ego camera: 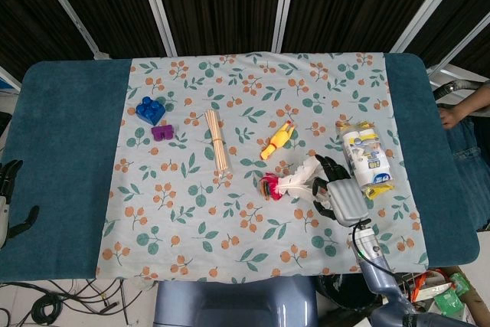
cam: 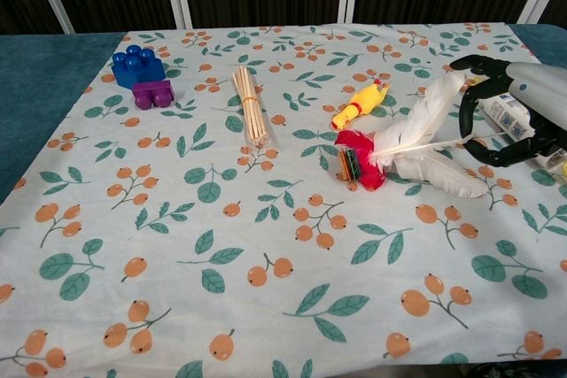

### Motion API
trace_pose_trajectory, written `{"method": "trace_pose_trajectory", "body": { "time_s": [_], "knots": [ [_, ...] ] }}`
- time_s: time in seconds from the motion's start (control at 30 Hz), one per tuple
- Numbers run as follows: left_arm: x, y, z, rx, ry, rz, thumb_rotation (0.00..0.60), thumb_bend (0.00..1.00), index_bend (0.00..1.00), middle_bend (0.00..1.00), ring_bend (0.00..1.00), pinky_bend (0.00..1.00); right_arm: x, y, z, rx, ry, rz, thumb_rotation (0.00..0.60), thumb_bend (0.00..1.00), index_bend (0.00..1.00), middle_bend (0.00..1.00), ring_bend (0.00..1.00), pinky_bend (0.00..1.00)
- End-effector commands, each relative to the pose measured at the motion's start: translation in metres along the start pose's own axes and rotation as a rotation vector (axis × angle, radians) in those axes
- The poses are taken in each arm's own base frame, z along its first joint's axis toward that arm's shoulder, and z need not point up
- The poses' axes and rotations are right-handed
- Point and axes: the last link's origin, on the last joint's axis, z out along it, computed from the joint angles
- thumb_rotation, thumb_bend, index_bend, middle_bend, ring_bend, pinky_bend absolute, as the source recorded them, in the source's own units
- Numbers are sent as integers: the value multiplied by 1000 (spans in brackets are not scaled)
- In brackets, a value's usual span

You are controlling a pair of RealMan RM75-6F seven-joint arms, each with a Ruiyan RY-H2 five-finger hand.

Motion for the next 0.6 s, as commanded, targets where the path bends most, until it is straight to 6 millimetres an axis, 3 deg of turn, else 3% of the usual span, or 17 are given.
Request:
{"method": "trace_pose_trajectory", "body": {
  "time_s": [0.03, 0.3, 0.6],
  "knots": [
    [0, 0, 0, 0, 0, 0, 600, 316, 41, 60, 12, 50, 0, 0, 0, 1, -1, 0, 600, 367, 602, 38, 57, 152],
    [0, 0, 0, 0, -2, 1, 600, 316, 41, 60, 12, 50, 3, -4, 5, 16, -1, -12, 600, 367, 608, 38, 57, 152],
    [0, 0, 0, -2, -1, -1, 600, 315, 41, 60, 12, 50, 15, -30, 22, 96, 15, -60, 600, 367, 615, 38, 57, 152]
  ]
}}
